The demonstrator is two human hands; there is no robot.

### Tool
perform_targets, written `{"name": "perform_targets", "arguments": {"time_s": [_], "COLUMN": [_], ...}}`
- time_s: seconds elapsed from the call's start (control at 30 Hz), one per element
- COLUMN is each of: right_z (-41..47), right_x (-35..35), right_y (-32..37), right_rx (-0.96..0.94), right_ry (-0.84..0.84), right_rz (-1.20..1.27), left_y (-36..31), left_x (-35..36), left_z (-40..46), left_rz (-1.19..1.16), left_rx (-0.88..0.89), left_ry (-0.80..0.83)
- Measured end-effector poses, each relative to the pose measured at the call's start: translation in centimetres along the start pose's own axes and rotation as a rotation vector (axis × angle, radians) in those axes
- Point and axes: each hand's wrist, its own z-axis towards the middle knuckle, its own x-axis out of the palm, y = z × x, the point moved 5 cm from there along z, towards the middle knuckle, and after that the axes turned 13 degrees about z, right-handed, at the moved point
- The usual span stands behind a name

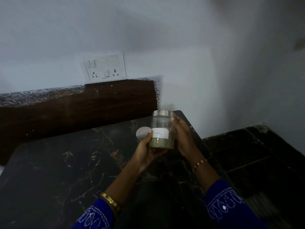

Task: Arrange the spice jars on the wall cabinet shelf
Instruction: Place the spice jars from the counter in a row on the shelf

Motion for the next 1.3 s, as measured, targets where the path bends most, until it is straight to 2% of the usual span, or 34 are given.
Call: {"name": "perform_targets", "arguments": {"time_s": [0.1,0.2,0.6,1.03,1.3], "right_z": [-0.6,-1.4,-1.3,-0.2,-1.1], "right_x": [0.3,1.2,5.1,14.2,21.1], "right_y": [0.1,-0.3,2.8,14.7,25.3], "right_rx": [-0.027,-0.019,-0.077,-0.359,-0.691], "right_ry": [-0.024,0.054,0.164,0.241,0.358], "right_rz": [-0.146,-0.227,-0.132,-0.173,-0.260], "left_y": [-0.5,-0.9,-6.3,-21.8,-33.5], "left_x": [0.0,-0.3,-0.5,3.4,7.8], "left_z": [-0.5,-1.0,-2.1,-4.4,-8.2], "left_rz": [0.095,0.107,0.258,0.450,0.587], "left_rx": [0.110,0.159,0.299,0.662,0.971], "left_ry": [-0.060,-0.145,-0.227,-0.229,-0.281]}}
